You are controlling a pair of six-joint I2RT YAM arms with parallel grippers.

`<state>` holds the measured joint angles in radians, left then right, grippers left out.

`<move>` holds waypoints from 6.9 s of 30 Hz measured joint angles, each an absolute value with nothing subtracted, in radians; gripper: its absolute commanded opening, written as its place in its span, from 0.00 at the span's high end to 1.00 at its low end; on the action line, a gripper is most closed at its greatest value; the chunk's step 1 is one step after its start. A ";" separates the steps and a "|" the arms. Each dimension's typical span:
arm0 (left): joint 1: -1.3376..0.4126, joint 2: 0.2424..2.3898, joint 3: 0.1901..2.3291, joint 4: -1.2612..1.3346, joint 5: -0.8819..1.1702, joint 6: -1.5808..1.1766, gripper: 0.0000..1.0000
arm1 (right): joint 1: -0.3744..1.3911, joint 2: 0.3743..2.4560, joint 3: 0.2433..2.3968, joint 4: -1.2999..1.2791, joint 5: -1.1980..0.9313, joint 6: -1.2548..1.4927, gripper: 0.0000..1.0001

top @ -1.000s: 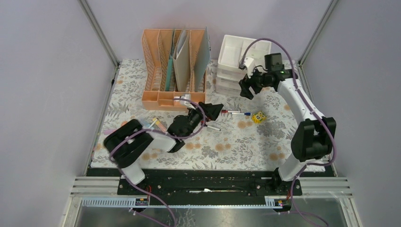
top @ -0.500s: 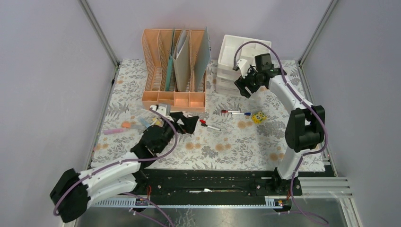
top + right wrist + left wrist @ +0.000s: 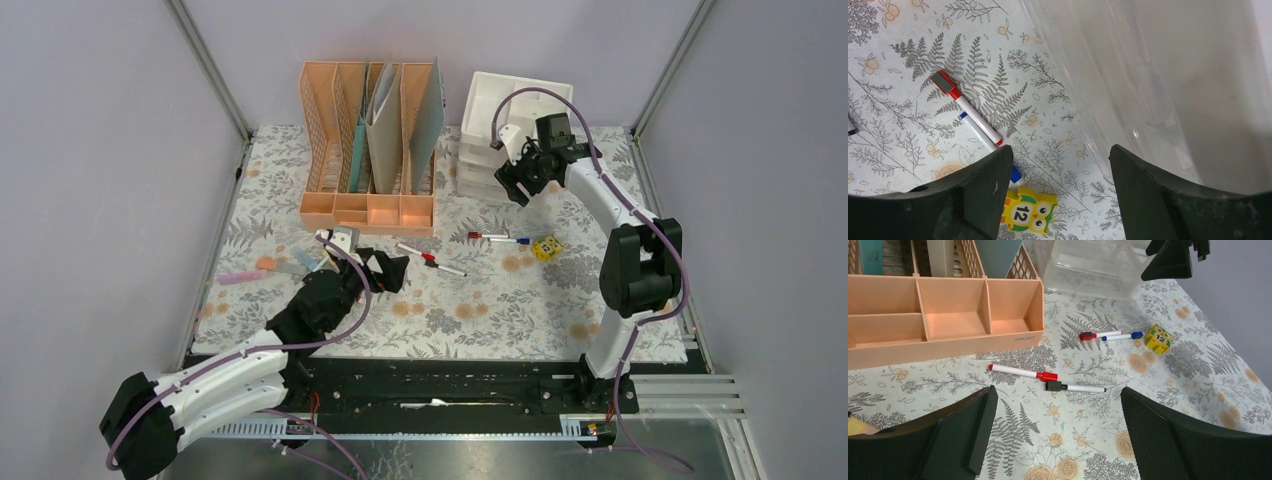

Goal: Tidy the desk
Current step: Open the drawer in the storage box, then pick up the stationery from the center of the board, then place the stationery in the drawer.

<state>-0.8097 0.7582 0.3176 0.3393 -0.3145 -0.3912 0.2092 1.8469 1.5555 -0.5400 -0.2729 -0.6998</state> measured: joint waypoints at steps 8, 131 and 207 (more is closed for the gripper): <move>-0.810 0.770 0.318 0.331 -0.310 -0.389 0.01 | 0.210 1.855 1.557 -0.574 -0.319 -0.798 0.25; 0.217 1.590 0.871 -0.462 -0.245 -0.987 0.53 | 0.224 1.201 1.055 -0.661 -0.874 -0.656 0.01; -0.956 1.329 0.569 0.802 -0.197 -0.851 1.00 | 0.267 1.244 0.780 0.062 -1.075 0.020 0.10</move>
